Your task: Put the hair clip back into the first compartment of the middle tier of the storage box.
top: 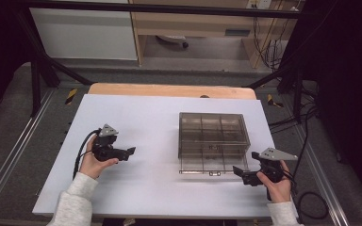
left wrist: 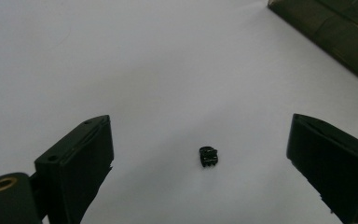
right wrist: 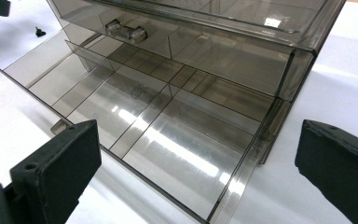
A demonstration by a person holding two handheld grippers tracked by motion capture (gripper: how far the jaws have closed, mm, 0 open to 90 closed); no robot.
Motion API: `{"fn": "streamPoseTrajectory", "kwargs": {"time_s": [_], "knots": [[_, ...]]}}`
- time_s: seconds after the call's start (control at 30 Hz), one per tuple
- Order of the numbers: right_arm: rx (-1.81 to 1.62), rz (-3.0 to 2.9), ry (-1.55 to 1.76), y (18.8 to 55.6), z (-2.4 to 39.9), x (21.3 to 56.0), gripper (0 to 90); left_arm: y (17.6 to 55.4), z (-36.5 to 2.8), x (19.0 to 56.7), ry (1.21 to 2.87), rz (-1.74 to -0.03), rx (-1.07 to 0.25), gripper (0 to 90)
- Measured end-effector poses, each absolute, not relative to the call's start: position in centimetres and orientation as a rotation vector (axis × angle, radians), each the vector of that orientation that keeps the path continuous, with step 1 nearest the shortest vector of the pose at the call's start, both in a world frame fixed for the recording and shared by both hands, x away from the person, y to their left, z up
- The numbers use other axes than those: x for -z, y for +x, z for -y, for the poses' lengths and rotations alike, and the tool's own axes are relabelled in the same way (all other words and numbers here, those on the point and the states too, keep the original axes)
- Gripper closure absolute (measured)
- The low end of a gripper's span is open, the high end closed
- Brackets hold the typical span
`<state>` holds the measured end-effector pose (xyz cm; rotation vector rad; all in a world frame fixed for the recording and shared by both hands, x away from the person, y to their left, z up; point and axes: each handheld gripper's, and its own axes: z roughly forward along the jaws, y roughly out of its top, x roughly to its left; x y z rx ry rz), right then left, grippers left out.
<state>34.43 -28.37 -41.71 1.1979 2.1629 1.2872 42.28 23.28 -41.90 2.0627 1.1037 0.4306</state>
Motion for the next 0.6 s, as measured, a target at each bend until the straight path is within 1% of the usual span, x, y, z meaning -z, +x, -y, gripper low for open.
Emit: {"fn": "streamPoseTrajectory", "kwargs": {"time_s": [0.2,0.6], "knots": [[-1.291,-2.159,1.197,34.4,28.4,41.7,0.8,42.8,-22.9,42.8,2.110,-1.116,-0.395,10.4],[-1.297,-2.159,1.197,34.4,28.3,41.6,0.9,43.2,-22.6,43.3,2.129,-1.135,-0.400,18.3]]}}
